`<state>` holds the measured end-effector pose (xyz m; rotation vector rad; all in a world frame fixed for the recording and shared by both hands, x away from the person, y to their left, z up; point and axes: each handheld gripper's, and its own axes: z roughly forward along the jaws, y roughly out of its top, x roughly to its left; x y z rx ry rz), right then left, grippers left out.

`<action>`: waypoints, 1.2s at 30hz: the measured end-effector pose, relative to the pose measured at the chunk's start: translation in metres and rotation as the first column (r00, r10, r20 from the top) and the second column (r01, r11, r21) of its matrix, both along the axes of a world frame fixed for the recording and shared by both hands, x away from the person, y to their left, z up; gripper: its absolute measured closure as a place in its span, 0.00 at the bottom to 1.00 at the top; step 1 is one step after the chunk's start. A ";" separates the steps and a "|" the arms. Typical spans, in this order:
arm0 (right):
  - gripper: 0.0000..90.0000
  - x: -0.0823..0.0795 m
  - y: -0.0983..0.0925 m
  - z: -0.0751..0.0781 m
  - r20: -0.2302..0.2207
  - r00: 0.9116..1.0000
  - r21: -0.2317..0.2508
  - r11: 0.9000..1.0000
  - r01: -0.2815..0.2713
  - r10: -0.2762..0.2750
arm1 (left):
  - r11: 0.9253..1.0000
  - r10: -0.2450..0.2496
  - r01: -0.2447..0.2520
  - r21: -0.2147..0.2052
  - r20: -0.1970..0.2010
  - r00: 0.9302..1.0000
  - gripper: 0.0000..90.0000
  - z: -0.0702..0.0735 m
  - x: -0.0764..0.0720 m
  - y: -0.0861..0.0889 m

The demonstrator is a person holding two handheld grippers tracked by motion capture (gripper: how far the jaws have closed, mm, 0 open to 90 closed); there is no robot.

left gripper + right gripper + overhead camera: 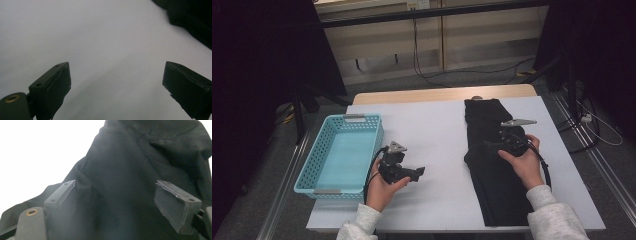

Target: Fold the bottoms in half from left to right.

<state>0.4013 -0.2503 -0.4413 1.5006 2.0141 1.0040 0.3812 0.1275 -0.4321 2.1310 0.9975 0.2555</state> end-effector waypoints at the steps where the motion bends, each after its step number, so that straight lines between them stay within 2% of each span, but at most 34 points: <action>1: 0.21 0.001 0.002 -0.001 0.002 1.000 -0.003 1.000 -0.003 0.003 | 1.000 0.007 -0.007 -0.001 0.005 1.000 0.09 0.000 0.000 0.000; 9: 0.22 0.012 0.018 -0.002 -0.008 1.000 -0.038 0.999 -0.028 0.028 | 1.000 0.016 -0.016 0.002 -0.004 1.000 0.09 -0.003 -0.002 0.003; 12: 0.22 0.018 0.027 -0.003 -0.012 0.999 -0.030 0.999 -0.030 0.030 | 1.000 0.013 -0.013 0.004 -0.005 1.000 0.09 -0.002 -0.001 0.004; 17: 0.24 0.031 0.042 -0.005 -0.005 0.999 -0.065 0.997 -0.037 0.036 | 1.000 0.013 -0.013 -0.003 -0.007 1.000 0.09 -0.002 -0.001 0.006; 19: 0.25 0.037 0.046 -0.008 -0.016 0.999 -0.060 0.998 -0.033 0.032 | 1.000 0.016 -0.016 -0.007 -0.013 1.000 0.09 -0.003 0.000 0.005; 21: 0.26 0.042 0.048 -0.012 -0.029 0.999 -0.028 0.999 -0.025 0.025 | 1.000 0.019 -0.019 -0.009 -0.010 1.000 0.09 -0.004 0.000 0.004; 22: 0.26 0.044 0.049 -0.014 -0.030 0.999 -0.027 0.999 -0.018 0.018 | 1.000 0.018 -0.018 -0.012 -0.009 1.000 0.09 -0.004 0.000 0.004; 28: 0.27 0.051 0.060 -0.024 -0.041 0.999 -0.078 0.997 -0.021 0.018 | 1.000 0.021 -0.021 -0.007 -0.017 1.000 0.09 -0.005 0.001 0.005; 29: 0.28 0.051 0.061 -0.026 -0.031 0.999 -0.095 0.995 -0.020 0.017 | 1.000 0.022 -0.022 -0.008 -0.018 1.000 0.09 -0.005 0.001 0.005; 31: 0.32 0.051 0.064 -0.026 -0.020 1.000 -0.108 0.994 -0.024 0.022 | 1.000 0.022 -0.022 -0.007 -0.018 1.000 0.09 -0.005 0.001 0.005; 36: 0.53 0.050 0.062 -0.025 -0.015 1.000 -0.099 0.995 -0.022 0.021 | 1.000 0.025 -0.025 -0.007 -0.014 1.000 0.09 -0.006 0.001 0.004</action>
